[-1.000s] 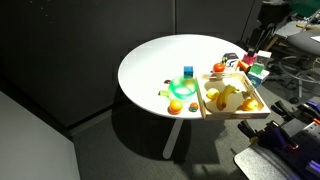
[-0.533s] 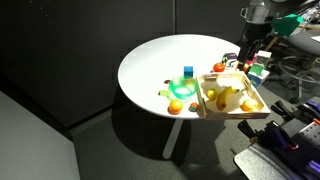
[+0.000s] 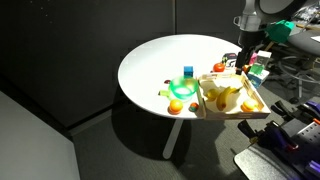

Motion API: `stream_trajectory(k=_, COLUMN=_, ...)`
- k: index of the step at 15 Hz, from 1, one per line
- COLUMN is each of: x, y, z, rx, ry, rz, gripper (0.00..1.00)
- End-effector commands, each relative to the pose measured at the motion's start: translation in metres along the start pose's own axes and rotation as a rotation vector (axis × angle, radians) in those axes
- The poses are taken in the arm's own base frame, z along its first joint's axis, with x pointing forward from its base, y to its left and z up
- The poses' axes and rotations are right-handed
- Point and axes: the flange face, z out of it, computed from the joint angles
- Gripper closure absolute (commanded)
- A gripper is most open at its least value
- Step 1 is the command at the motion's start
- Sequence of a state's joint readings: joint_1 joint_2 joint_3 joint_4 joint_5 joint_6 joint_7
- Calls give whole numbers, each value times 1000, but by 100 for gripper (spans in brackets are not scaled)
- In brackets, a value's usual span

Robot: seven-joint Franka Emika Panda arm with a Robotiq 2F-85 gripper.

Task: Take the yellow ball off of the tray and put it into the bowl

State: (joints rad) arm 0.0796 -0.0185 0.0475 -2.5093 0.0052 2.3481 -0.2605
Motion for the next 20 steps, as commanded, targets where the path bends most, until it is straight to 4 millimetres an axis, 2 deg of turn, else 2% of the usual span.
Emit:
stream_trajectory(k=1, x=0, y=0, z=0, rx=0, ry=0, rz=0, gripper=0)
stream_trajectory(k=4, x=7, y=2, z=7, rx=3, ry=-4, rz=-22, gripper=0)
stream_trajectory(k=8, x=21, y=-1, z=31, rx=-9, ry=18, rz=-90, gripper=0)
stream_trajectory(k=14, x=42, y=-13, z=65, rx=-24, ry=22, rz=-241, gripper=0)
stream_trajectory(k=20, x=62, y=-21, z=86, rx=-71, ry=18, rz=-384, gripper=0)
